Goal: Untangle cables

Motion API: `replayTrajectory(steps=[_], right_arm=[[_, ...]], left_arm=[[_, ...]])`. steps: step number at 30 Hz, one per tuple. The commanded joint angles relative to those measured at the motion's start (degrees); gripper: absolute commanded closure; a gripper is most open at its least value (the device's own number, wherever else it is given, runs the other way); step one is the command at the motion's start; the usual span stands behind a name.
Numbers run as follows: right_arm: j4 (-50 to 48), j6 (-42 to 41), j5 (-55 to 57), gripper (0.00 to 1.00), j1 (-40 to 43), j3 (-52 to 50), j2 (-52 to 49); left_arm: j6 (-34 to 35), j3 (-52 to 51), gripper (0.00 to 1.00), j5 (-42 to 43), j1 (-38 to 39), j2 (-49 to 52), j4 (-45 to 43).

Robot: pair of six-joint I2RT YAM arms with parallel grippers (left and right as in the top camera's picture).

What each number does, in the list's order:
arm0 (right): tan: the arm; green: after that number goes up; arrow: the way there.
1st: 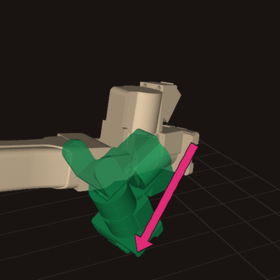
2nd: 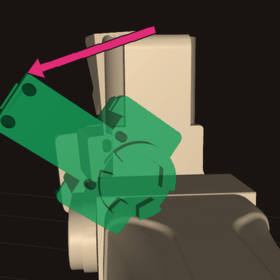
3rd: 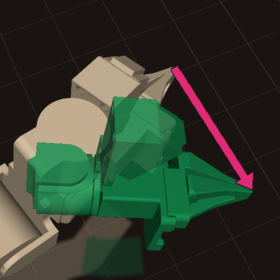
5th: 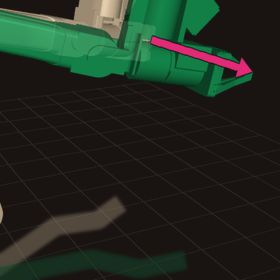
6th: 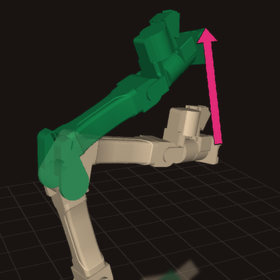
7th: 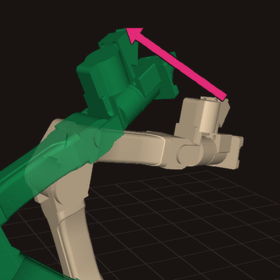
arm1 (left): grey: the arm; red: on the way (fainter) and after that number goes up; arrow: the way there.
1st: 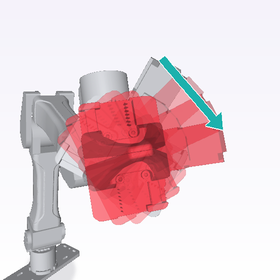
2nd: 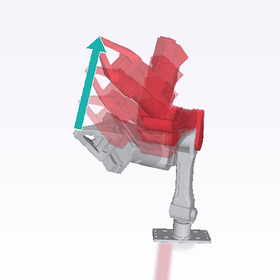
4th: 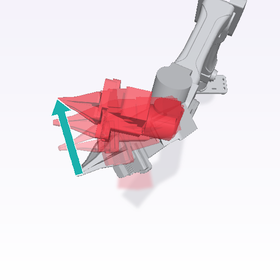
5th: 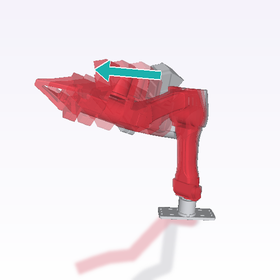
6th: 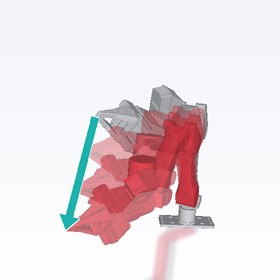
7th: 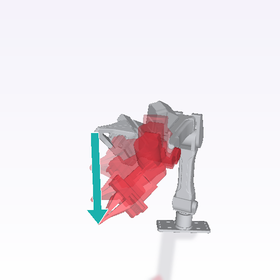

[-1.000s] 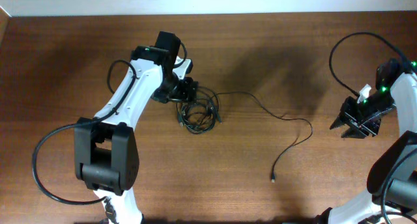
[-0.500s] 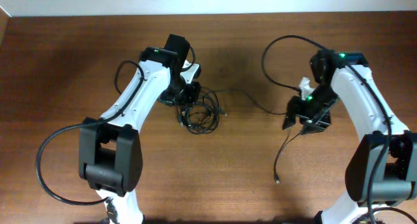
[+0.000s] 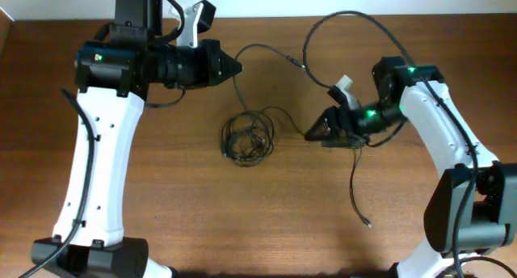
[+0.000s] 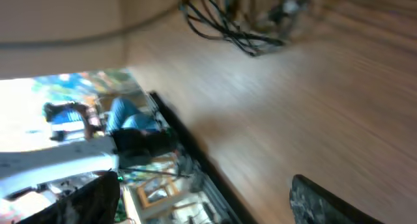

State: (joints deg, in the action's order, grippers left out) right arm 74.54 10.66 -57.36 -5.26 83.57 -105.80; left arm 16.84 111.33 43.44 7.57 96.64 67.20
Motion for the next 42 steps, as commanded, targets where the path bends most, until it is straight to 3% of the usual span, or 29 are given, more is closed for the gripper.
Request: replayTrajectory(steps=[1, 3, 6, 9, 13, 20, 22, 23, 24, 33, 37, 42], right_arm=[[-5.14, -12.57, -4.98, 0.18, -3.54, 0.63, 0.52], [-11.34, -15.58, -4.96, 0.30, -7.10, 0.63, 0.48], [-17.03, -10.10, -0.74, 0.29, -12.52, 0.63, 0.48], [-21.38, -10.03, 6.82, 0.24, -17.20, 0.63, 0.48], [-29.70, -10.03, 8.61, 0.23, -20.68, 0.63, 0.46], [-40.19, -11.61, 24.11, 0.24, -24.41, 0.61, 0.44], [-42.56, -11.78, 24.70, 0.38, -25.16, 0.61, 0.44], [-43.54, -11.78, 24.70, 0.56, -25.62, 0.61, 0.44], [-44.00, -11.78, 24.90, 0.59, -25.90, 0.61, 0.44], [-53.88, -11.76, 25.11, 0.54, -25.97, 0.61, 0.44], [-57.33, -11.76, 25.09, 0.28, -25.97, 0.61, 0.31], [-58.53, -11.72, 25.18, 0.33, -27.85, 0.61, -0.83]], left_arm=[[13.03, 0.55, 1.00, 1.79, -0.13, -0.46, -0.63], [17.35, 0.55, 1.00, 1.81, -0.13, -0.46, -0.70], [27.71, 0.55, 1.00, 1.81, -0.33, -0.46, -0.70], [33.24, 0.52, 1.00, 1.90, -2.25, -0.46, -0.42], [34.86, 0.52, 1.00, 6.45, -4.70, -0.46, 1.07], [35.85, 0.52, 1.00, 8.26, -5.11, -0.46, 4.50], [35.85, 0.52, 1.00, 8.26, -5.11, -0.46, 4.48], [35.87, 0.52, 1.00, 8.24, -5.14, -0.46, 4.46], [35.87, 0.52, 1.00, 8.24, -5.11, -0.46, 4.46], [36.33, 0.52, 1.00, 8.28, -5.11, -0.46, 4.46], [36.52, 0.52, 1.00, 9.79, -5.14, -0.46, 4.44], [36.52, 0.52, 1.00, 9.77, -5.14, -0.46, 4.22]])
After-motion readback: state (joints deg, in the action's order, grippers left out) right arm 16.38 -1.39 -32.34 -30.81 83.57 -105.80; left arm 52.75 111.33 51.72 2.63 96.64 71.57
